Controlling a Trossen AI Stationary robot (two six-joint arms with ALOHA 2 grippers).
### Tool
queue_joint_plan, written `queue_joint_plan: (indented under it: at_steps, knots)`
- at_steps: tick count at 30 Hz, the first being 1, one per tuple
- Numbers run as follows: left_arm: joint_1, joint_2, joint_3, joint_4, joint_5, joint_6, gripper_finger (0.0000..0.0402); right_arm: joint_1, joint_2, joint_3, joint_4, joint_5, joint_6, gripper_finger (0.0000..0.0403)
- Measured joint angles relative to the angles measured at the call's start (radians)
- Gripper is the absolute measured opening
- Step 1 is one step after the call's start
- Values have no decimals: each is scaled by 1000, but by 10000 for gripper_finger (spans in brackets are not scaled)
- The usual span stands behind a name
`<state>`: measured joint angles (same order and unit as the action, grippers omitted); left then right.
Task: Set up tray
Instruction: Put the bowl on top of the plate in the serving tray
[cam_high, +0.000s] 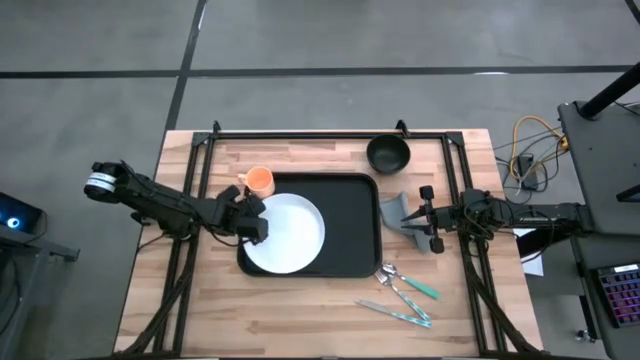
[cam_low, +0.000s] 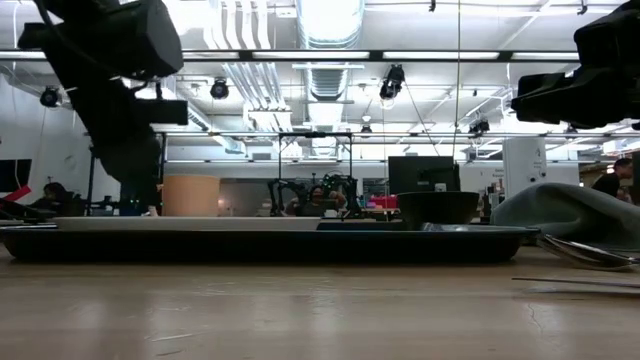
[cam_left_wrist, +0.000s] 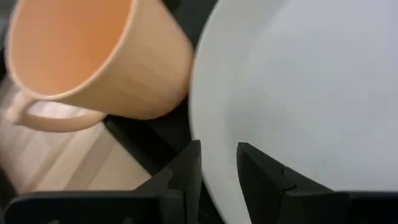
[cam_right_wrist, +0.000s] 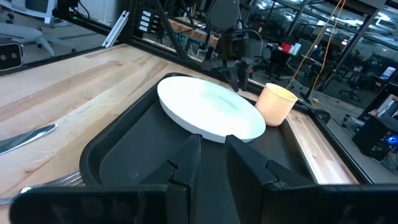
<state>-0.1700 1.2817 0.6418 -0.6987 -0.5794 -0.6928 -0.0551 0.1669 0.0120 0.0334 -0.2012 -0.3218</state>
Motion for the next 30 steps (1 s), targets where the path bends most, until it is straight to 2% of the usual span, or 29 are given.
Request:
queue_joint_plan:
  at_steps: [9, 16, 24, 27, 30]
  knots:
    - [-103, -2, 50, 8, 6, 69, 84, 0, 0, 0, 0, 0, 0, 63]
    - [-219, -1, 45, 123, 4, 85, 84, 0, 0, 0, 0, 0, 0, 63]
    - [-230, -1, 44, 187, 4, 62, 84, 0, 0, 0, 0, 0, 0, 63]
    - [-231, -1, 31, 266, 6, 60, 84, 0, 0, 0, 0, 0, 0, 63]
    - [-260, -1, -1, 377, 101, 111, 84, 0, 0, 0, 0, 0, 0, 63]
